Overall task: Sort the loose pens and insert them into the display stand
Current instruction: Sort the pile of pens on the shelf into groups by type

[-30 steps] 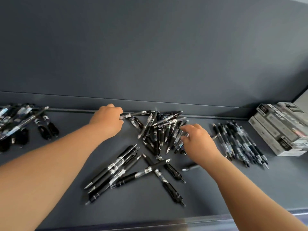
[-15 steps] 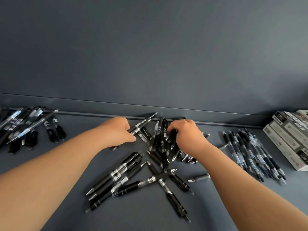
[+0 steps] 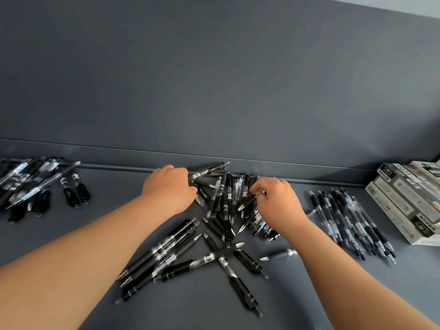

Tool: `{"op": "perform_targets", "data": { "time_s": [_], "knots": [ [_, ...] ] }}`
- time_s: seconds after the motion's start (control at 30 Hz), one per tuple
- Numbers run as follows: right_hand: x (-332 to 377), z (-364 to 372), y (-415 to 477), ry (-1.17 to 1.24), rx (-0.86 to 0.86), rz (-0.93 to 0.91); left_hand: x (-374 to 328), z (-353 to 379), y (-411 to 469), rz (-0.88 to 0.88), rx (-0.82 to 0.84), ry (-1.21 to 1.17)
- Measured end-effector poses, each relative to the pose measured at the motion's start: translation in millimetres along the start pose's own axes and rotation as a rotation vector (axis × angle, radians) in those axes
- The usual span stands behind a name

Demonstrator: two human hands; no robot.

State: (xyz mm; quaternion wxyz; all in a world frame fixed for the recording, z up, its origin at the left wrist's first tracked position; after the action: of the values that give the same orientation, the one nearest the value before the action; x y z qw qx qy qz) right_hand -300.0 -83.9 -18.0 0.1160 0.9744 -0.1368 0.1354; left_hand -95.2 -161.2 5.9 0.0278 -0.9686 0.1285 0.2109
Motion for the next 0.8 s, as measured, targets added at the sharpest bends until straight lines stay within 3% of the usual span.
{"op": "perform_targets", "data": {
  "time_s": [0.1, 0.2, 0.47, 0.8],
  "knots": [
    [0, 0, 1, 0.013, 0.02, -0.008, -7, 1, -2, 0.062, -0.01, -0.057],
    [7, 0, 10, 0.002, 0.028, 0.0, -21, 7, -6, 0.13, 0.086, -0.109],
    [26, 5, 32, -0.169, 0.197, 0.014, -18, 20, -7, -0.09, 0.249, -0.416],
    [27, 2, 40, -0.357, 0.311, 0.129, -2, 16, -11, -0.122, 0.26, -0.509]
  ]
}}
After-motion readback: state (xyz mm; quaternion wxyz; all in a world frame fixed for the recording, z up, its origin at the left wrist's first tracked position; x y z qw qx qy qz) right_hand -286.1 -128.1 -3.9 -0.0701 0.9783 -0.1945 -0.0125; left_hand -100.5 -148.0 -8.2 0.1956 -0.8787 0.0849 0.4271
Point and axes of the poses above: each hand's wrist, its own y-axis towards the middle knuckle, its own z-axis out of the palm, x = y × z, the point moved 1 cm from there along y, towards the middle knuckle, and after that the axes turned 12 degrees about -y, right-handed, at the moved point
